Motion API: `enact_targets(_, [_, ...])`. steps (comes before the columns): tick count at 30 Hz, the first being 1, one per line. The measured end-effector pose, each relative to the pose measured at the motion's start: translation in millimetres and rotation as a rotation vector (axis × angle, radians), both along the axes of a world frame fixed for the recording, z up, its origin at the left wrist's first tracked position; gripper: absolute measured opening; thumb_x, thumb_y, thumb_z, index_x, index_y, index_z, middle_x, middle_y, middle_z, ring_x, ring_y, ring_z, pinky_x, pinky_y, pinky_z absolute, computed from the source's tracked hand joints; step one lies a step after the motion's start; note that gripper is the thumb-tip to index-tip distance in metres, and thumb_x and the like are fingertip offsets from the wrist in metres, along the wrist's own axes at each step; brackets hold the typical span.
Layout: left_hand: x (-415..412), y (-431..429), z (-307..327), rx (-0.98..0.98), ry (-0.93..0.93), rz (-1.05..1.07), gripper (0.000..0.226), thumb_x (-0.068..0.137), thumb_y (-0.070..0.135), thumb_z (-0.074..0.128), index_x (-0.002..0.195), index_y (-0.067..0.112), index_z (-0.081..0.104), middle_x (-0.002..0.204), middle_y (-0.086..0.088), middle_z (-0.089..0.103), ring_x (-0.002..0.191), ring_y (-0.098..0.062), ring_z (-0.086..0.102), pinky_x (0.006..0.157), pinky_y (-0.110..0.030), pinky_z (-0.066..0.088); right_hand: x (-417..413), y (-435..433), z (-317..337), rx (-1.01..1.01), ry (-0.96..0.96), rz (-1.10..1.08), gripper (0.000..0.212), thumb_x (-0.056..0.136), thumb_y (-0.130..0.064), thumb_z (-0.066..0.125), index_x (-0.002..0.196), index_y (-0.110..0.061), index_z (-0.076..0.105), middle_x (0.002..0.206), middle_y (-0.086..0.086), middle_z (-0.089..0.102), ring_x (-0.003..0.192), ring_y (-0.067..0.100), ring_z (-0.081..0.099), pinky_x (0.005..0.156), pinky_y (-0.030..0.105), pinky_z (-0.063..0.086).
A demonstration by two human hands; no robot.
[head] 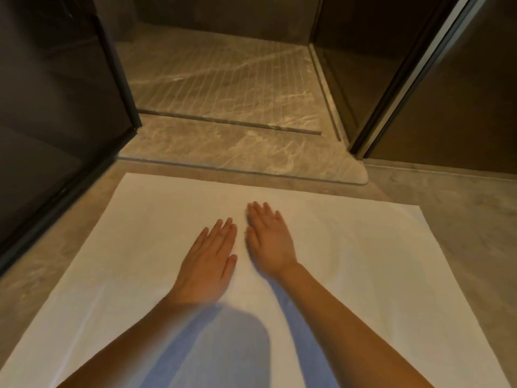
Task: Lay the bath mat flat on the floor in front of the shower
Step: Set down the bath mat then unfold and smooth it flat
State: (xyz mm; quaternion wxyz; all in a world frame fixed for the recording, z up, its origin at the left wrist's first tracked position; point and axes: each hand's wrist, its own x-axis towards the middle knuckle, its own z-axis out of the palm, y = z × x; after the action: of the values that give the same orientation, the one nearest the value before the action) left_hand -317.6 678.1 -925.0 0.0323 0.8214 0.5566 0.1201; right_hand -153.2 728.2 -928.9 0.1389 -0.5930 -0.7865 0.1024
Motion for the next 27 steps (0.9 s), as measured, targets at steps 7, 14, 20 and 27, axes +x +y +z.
enact_targets(7, [27.0, 58.1, -31.3, -0.104, 0.099, 0.008, 0.066, 0.098, 0.047, 0.000, 0.154, 0.012, -0.003, 0.162, -0.001, -0.009, 0.148, -0.013, -0.011, 0.119, -0.031, -0.008, 61.6, 30.2, -14.0, -0.072, -0.076, -0.007, 0.054, 0.105, -0.038, 0.021, 0.156, -0.023, 0.012, 0.164, -0.006, 0.009, 0.150, 0.012, 0.001, 0.122, 0.033, -0.001])
enact_targets(14, [27.5, 59.0, -35.4, -0.121, 0.081, -0.002, 0.072, 0.092, 0.050, -0.004, 0.154, 0.013, 0.000, 0.161, 0.002, -0.007, 0.147, -0.010, -0.011, 0.119, -0.031, -0.006, 161.0, 31.0, -14.2, -0.119, -0.104, -0.343, 0.057, 0.104, -0.038, 0.020, 0.156, -0.019, 0.008, 0.164, -0.003, 0.006, 0.150, 0.014, 0.000, 0.120, 0.032, -0.002])
enact_targets(20, [24.3, 58.1, -33.7, -0.136, 0.075, 0.019, 0.076, 0.089, 0.053, -0.007, 0.154, 0.014, 0.001, 0.162, 0.003, -0.006, 0.145, -0.007, -0.013, 0.120, -0.032, -0.007, 152.8, 31.6, -11.4, -0.133, -0.107, -0.328, 0.057, 0.105, -0.037, 0.019, 0.156, -0.017, 0.006, 0.164, -0.001, 0.004, 0.150, 0.016, -0.001, 0.122, 0.036, 0.000])
enact_targets(27, [17.2, 54.8, -27.0, -0.123, 0.112, 0.067, 0.069, 0.094, 0.048, 0.001, 0.154, 0.016, 0.001, 0.162, -0.001, -0.005, 0.149, -0.015, -0.008, 0.120, -0.037, -0.006, 125.7, 30.3, -1.6, -0.103, -0.109, -0.340, 0.057, 0.105, -0.036, 0.018, 0.156, -0.014, 0.007, 0.164, 0.003, 0.004, 0.150, 0.018, 0.000, 0.122, 0.037, -0.001])
